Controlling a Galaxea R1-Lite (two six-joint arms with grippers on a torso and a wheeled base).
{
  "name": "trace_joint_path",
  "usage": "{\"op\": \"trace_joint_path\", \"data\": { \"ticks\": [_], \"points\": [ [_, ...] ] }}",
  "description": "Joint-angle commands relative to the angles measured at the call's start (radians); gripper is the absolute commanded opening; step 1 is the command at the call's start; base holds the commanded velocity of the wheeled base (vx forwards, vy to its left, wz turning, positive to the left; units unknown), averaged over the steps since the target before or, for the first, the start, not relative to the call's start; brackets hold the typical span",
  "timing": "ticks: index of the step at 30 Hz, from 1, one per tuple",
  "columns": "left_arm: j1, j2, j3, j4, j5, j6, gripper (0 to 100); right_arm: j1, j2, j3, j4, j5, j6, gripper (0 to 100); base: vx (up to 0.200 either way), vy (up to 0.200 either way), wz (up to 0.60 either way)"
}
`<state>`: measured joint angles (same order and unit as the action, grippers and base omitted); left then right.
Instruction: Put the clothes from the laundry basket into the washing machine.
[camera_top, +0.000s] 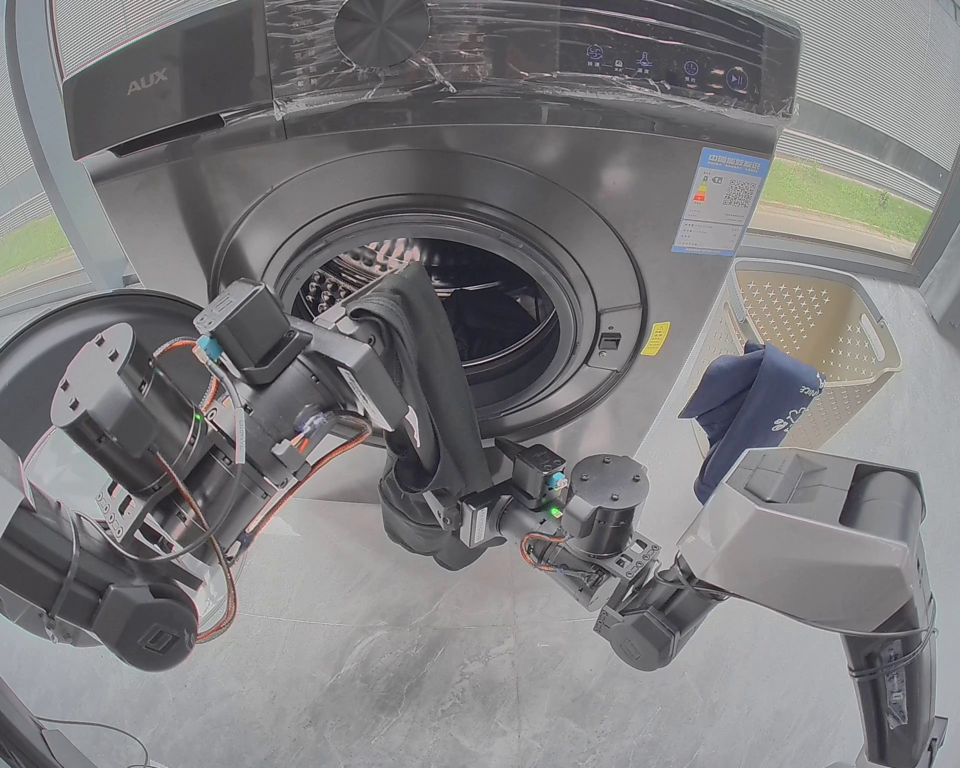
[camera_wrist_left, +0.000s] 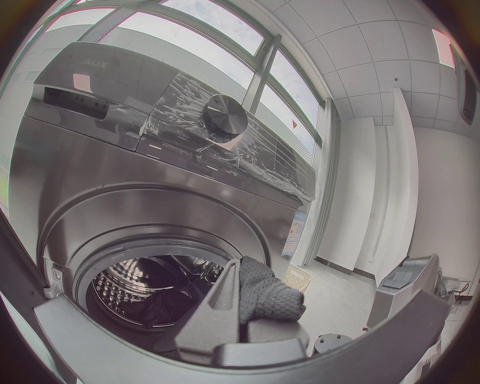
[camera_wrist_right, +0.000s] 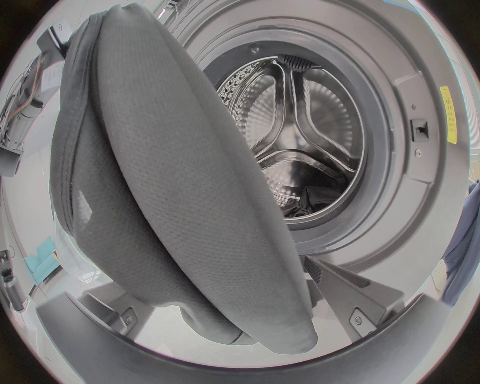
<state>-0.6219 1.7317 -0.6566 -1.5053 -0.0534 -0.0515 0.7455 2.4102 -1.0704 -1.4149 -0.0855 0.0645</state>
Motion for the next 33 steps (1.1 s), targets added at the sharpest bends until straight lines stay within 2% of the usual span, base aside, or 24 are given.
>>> {"op": "trace_joint_path", "data": {
  "ticks": [1, 11, 12, 23, 30, 33],
  "points": [
    [-0.005, -0.008, 0.002, -0.001, 0.0, -0.001, 0, 0.011, 0.05, -0.049, -0.001, 0.0, 0.0, 100, 0.0, 0.0, 0.0],
    [-0.004, -0.008, 0.0, -0.001, 0.0, -0.004, 0, -0.008, 0.095, -0.115, 0.004, 0.0, -0.006, 100, 0.0, 0.0, 0.0],
    [-0.001, -0.008, 0.0, -0.001, 0.0, -0.004, 0, -0.008, 0.096, -0.117, 0.002, 0.0, -0.006, 0, 0.0, 0.0, 0.0],
    [0.045, 0.0, 0.006, 0.008, 0.003, -0.004, 0, -0.043, 0.053, -0.072, -0.032, 0.0, -0.003, 0, 0.0, 0.0, 0.0],
    [0.134, 0.025, 0.11, 0.033, 0.0, 0.005, 0, -0.086, -0.111, -0.005, -0.03, -0.002, 0.0, 0, 0.0, 0.0, 0.0],
    [0.156, 0.048, 0.167, 0.034, -0.023, 0.015, 0, -0.083, -0.155, 0.01, -0.027, -0.005, 0.003, 0, 0.0, 0.0, 0.0]
  ]
}}
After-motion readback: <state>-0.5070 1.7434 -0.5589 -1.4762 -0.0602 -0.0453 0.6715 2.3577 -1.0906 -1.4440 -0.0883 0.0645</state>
